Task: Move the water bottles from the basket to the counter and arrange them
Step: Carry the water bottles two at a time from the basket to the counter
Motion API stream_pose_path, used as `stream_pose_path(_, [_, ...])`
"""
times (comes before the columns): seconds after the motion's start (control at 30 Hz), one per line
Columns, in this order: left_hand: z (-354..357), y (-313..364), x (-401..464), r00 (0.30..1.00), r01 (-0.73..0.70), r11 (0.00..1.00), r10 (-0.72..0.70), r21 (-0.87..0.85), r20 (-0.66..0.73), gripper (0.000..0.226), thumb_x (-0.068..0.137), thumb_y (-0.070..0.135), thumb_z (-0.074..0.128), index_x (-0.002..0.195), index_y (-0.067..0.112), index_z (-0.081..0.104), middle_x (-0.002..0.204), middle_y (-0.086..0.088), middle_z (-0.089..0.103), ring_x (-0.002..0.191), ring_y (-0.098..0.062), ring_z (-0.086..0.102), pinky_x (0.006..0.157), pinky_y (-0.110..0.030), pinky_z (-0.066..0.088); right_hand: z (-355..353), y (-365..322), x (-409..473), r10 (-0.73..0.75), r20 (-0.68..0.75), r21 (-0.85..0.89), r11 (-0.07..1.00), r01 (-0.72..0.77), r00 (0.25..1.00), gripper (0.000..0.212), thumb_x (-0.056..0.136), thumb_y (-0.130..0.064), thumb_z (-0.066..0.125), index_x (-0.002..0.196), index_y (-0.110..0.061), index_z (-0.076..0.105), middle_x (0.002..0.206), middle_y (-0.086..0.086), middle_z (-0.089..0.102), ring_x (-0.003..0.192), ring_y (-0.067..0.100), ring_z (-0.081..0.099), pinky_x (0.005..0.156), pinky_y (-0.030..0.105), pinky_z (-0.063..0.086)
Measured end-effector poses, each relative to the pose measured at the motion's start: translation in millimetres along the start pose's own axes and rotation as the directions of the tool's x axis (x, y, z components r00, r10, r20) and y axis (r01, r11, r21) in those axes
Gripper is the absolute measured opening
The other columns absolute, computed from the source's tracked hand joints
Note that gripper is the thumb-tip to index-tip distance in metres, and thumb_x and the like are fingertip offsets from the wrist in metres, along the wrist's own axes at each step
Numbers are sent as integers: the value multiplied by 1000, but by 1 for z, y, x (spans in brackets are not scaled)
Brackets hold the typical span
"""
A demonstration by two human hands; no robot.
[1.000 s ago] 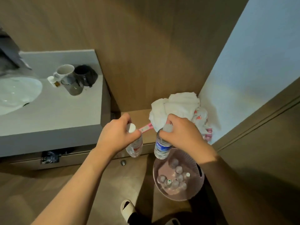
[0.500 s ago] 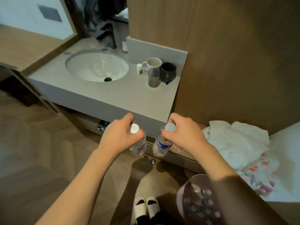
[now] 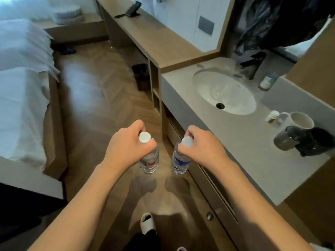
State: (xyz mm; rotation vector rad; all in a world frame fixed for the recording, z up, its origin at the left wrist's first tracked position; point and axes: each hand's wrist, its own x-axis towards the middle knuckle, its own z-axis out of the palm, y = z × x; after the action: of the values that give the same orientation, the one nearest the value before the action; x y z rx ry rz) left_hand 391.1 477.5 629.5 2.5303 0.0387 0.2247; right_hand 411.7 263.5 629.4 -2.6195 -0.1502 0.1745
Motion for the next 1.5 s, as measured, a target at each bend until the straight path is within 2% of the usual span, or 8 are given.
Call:
stream_pose_path(0.13, [-26,-53,32,994,88,996,-86,26,-70,31,71,41,68,74,22,45,64,3,60,63,-19,58,56,-37,47,20,-49,59,-101,63,30,995,100,993,28,72,-48,64,82,-25,51,76,-7,61,71,16,60,61,36,56])
stream_pose_path(0.3, [-55,-117,88,976,191,981,-193,-29,-103,33,69,44,67,74,21,44,63,1,60,65,-23,58,57,-35,46,41,-110,136,-210,138,29,978,208,968,26,73,-44,64,79,-23,49,74,-5,61,69,16,58,51,30,42])
stream_pose_path(0.43, [-76,-159,141,972,160,986,-165,-41,-169,35,65,49,64,73,21,44,61,0,58,64,-26,56,56,-33,41,52,-154,197,-238,134,34,971,236,962,26,73,-44,65,80,-23,50,76,-5,61,70,16,59,55,32,44])
stream_pose_path(0.6, [-96,-198,215,962,155,988,-148,9,-230,34,68,48,66,76,21,47,64,0,59,64,-26,58,58,-35,46,62,-192,271,-239,130,37,971,237,962,27,73,-46,64,80,-25,50,77,-6,62,72,15,60,63,39,54])
stream_pose_path(0.77, [-99,-241,298,945,183,983,-178,-7,-273,31,70,42,72,74,22,49,61,4,58,60,-18,58,56,-32,42,81,-222,364,-247,189,-6,968,253,950,30,74,-45,69,78,-24,48,74,-5,58,68,14,57,53,29,42])
stream_pose_path(1.03, [-117,-300,454,938,216,976,-199,27,-285,33,66,47,67,73,21,49,59,3,59,60,-20,58,54,-30,40,97,-271,538,-291,206,-44,951,305,934,30,70,-47,65,82,-24,51,77,-6,61,73,18,60,62,35,52])
stream_pose_path(1.17, [-136,-324,531,923,208,978,-190,18,-334,31,69,47,68,76,22,51,62,6,61,62,-18,60,56,-32,46,93,-300,619,-348,162,-6,935,354,923,29,71,-47,65,82,-23,51,76,-5,62,71,17,60,58,34,50])
stream_pose_path(1.5, [-162,-424,717,892,241,970,-234,-33,-387,28,66,47,66,73,24,52,61,9,59,63,-15,58,56,-29,41,119,-376,818,-342,139,7,939,344,929,27,72,-45,64,77,-24,49,71,-6,59,63,11,57,50,25,39])
